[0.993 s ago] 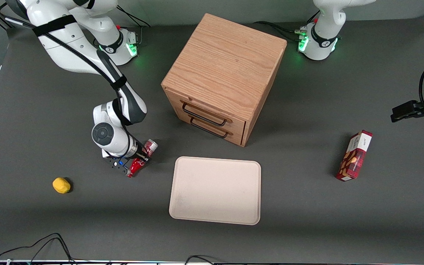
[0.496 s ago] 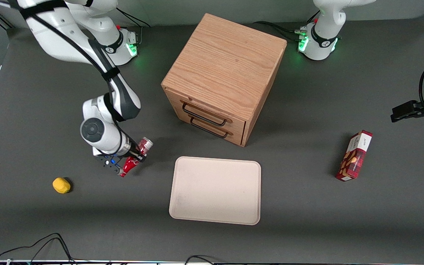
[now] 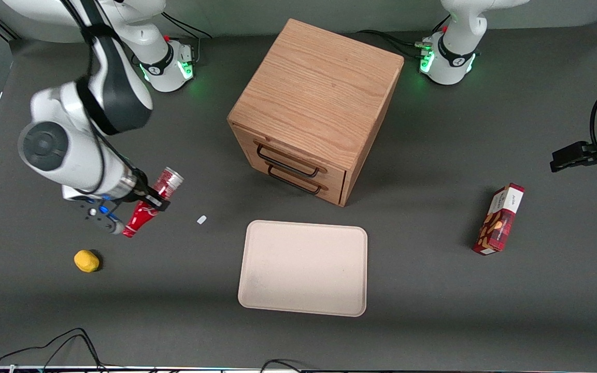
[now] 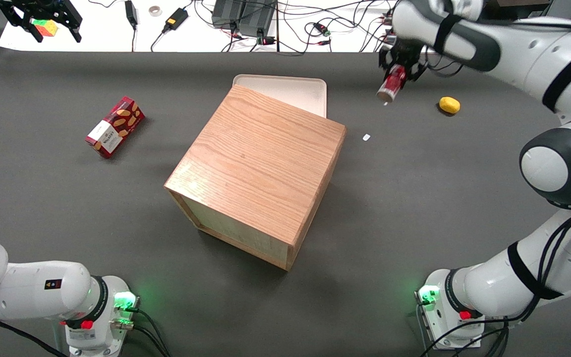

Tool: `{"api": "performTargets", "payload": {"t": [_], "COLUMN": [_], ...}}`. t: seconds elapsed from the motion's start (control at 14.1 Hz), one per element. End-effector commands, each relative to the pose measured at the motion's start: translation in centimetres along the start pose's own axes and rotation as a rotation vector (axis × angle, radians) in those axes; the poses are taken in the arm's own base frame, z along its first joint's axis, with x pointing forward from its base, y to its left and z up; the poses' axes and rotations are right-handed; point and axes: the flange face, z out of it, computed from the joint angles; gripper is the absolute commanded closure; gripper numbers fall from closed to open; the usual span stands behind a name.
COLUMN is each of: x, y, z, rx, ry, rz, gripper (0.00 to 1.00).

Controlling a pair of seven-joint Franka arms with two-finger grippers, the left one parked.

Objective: Place coke bottle on tray
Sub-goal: 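Lift the bottle and carry it toward the cream tray, then lower the bottle onto the tray and lay it down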

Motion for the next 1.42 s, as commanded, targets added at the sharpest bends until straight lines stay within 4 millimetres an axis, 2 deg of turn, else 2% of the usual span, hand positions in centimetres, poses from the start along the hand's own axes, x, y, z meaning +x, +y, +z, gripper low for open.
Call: {"api": "performTargets", "payload": {"t": [0.0,0.14,0.28,0.43,0.64,0.78,0.92,0.99,1.13,1.21,1.35], "x": [0.9,1.6,2.9,4.2,4.1,4.5,3.5,3.7,2.2,2.1,0.8], "y": [-0.5,-1.2,-3.8,-6.6,-12.8,-15.3,-18.2,-18.8,-21.1,-21.6,-22.6], "z": [-4.6,-4.8,-4.2,-2.3,3.0,6.1,10.6,12.7,16.7,18.5,21.1], "rx": [0.002,0.009,0.028,0.038,0.056,0.117,0.135,0.139,0.145,0.152,0.141], "ry": [-0.02,-0.014,-0.001,0.001,0.031,0.073,0.094,0.098,0.11,0.116,0.1], "rz": [-0.021,-0.051,-0.068,-0.083,-0.149,-0.19,-0.301,-0.351,-0.437,-0.454,-0.486], "gripper": [1.0,1.0,1.0,1.0,1.0,1.0,1.0,1.0,1.0,1.0,1.0]}}
